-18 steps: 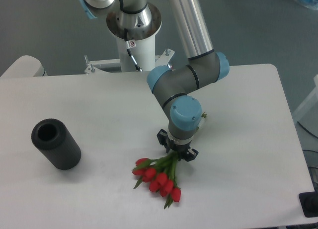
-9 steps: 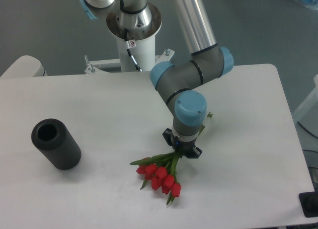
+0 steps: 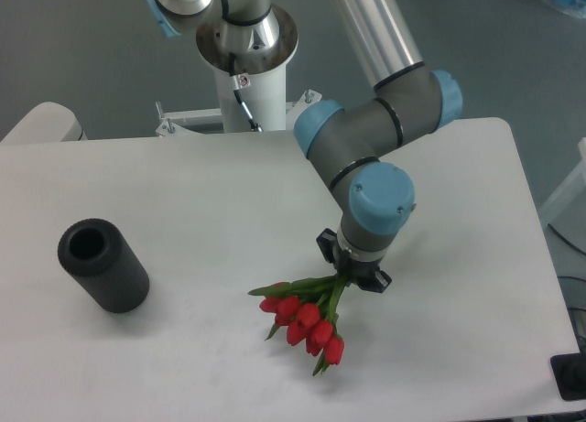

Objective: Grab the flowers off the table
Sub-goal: 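Lift the held tulip bouquet up off the table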

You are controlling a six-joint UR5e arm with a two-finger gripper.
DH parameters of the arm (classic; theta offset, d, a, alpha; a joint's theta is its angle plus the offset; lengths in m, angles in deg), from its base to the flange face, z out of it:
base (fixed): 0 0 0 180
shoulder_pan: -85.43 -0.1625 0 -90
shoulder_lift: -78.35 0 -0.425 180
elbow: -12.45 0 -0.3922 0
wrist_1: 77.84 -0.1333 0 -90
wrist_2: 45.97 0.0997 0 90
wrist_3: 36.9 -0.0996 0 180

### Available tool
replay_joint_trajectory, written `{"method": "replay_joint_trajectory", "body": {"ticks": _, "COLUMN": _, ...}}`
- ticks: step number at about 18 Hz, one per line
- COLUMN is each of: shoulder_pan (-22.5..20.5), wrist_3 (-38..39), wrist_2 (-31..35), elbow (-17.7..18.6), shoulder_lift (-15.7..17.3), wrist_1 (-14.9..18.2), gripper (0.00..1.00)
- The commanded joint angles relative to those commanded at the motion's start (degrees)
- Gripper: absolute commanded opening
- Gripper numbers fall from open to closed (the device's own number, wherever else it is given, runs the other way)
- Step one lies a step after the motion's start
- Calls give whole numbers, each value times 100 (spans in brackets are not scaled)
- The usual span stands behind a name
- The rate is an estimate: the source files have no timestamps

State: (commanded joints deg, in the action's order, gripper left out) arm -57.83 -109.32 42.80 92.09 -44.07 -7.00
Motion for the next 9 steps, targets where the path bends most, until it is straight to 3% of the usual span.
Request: {"method": "replay_joint_trajectory", "body": {"ticks": 9, "shoulder_pan": -53, "wrist_3": -298, "wrist_2": 141, "elbow": -528, "shoulder_lift": -343, "wrist_1": 70, "gripper": 0}}
